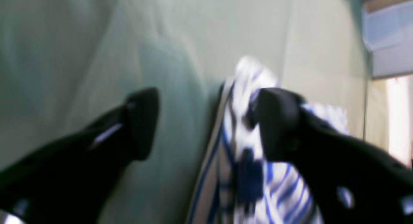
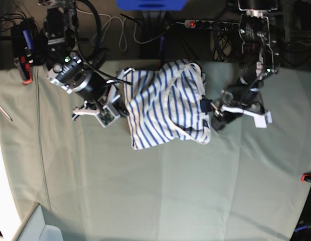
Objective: Layout the t-shirt on the table in an organized manner, then fold the t-shirt properly
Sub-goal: 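Grasp the folded shirt's edge with the left gripper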
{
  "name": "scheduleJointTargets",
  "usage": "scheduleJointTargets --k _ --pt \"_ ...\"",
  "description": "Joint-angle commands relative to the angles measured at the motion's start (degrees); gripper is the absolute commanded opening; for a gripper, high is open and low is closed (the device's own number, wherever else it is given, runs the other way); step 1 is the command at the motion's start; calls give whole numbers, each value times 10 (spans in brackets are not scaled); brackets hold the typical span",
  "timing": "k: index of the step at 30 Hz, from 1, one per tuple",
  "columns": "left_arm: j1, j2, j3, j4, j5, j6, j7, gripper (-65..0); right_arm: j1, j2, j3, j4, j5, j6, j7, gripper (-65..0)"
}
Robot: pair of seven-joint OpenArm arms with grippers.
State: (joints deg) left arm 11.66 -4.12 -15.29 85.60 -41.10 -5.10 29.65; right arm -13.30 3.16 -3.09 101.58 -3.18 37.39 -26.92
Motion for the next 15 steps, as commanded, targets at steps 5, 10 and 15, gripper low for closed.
scheduleJointTargets --k 5,10,15 --pt "18 13 15 25 -28 -8 2 -113 2 1 2 9 9 -5 16 -650" --pt "17 10 75 23 -25 -7 -1 -114 1 0 2 9 9 -5 16 -650" --pt "11 8 100 -15 -24 -7 0 -115 1 1 2 10 9 -5 16 -650"
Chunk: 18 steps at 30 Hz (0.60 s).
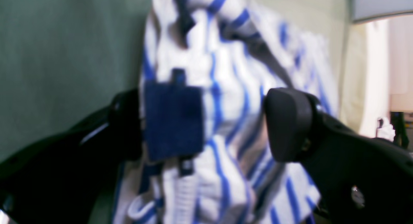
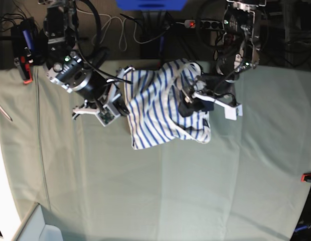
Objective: Layout the t-shirt on the table in an organized manner, then fold the t-shirt properly
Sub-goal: 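Grasp the folded shirt's edge with the left gripper, then fold the shirt edge with the left gripper over toward the right gripper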
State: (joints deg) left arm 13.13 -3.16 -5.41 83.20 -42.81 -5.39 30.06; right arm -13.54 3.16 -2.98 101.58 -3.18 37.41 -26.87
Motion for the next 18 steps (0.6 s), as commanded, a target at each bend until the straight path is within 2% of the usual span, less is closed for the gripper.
scheduleJointTargets --k 1,14,16,18 --pt "-3 -1 -2 7 -7 -5 -4 -115 2 1 1 10 8 -5 15 -650" --pt "-22 -16 -4 -18 -7 -2 -3 -118 2 1 1 10 6 -5 15 -650" --pt "-38 -17 -1 -44 -7 -2 -3 -154 3 1 1 10 6 -5 15 -650" --pt "-52 -17 0 -65 -7 -5 -3 -241 3 1 1 10 6 -5 15 -650"
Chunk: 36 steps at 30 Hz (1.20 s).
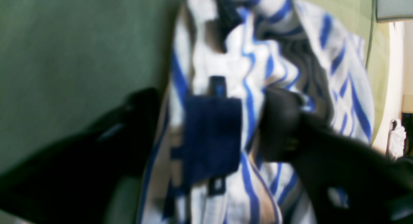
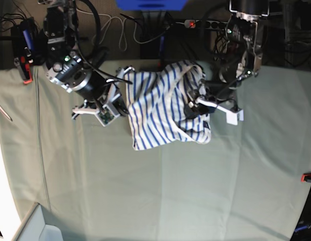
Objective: Layout the t-shirt on the table in an organized manner, then fold the t-shirt properly
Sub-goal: 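Fold the shirt edge with the left gripper over toward the right gripper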
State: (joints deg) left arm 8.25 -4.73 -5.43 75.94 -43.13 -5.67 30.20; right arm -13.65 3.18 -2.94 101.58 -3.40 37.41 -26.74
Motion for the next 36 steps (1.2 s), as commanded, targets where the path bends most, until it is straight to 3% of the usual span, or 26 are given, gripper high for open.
scheduleJointTargets --k 1,4,10,16,24,31,36 --pt "-8 -1 0 0 -3 -3 -4 -300 4 1 1 10 8 -5 14 -650" --pt "-25 -1 0 -23 -3 -3 -4 -447 4 1 1 10 7 -5 14 -650" --pt "-39 -2 12 -35 -3 -3 -3 -650 4 13 2 10 7 -5 14 -650" --pt "-100 -47 118 -41 -4 -3 -4 -649 9 13 2 10 7 -5 14 -650" --pt "-226 -70 262 -94 -3 -4 -8 -649 9 11 31 10 7 -6 14 -650" --pt "-373 -73 438 -202 -3 -5 -11 -649 9 11 108 10 10 -6 16 -650" --pt "-442 -46 537 -209 -3 -5 -11 -648 7 9 164 10 10 -6 14 -650"
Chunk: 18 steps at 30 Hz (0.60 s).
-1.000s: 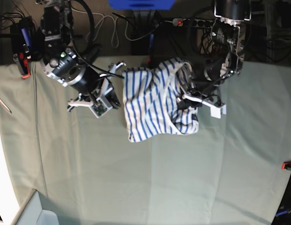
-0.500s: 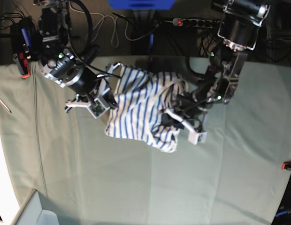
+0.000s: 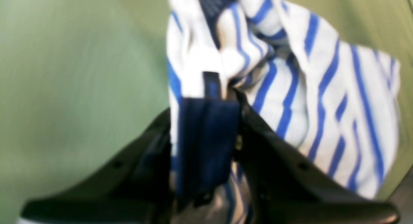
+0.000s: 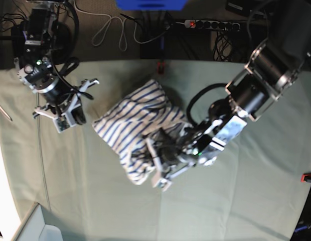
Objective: Layout the t-shirt on the table in an organized manner, then fold the t-shirt properly
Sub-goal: 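Fold the shirt edge with the left gripper over toward the right gripper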
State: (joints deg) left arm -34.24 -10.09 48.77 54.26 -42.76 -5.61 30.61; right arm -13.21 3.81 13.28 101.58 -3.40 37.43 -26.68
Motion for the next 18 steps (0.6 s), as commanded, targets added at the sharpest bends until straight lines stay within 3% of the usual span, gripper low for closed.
scheduleJointTargets --k 1,5,10,12,15,18 --pt "-28 14 16 7 -6 -6 -15 -648 2 3 13 10 10 -6 13 -650" --pt "-51 48 76 -9 51 -19 -15 -648 -1 2 58 10 11 -6 13 -650" --pt "-48 100 76 -73 169 -143 -16 -648 -5 -19 122 10 11 -6 13 -650" --pt "-47 113 76 -89 194 -171 -16 -648 -5 -26 136 10 11 -6 13 -650" --pt "-41 118 76 -90 215 -175 -17 -648 -11 -33 148 10 10 -6 13 -650" --pt "-42 122 75 -90 221 -175 -60 -648 -18 -38 145 10 10 -6 15 -650"
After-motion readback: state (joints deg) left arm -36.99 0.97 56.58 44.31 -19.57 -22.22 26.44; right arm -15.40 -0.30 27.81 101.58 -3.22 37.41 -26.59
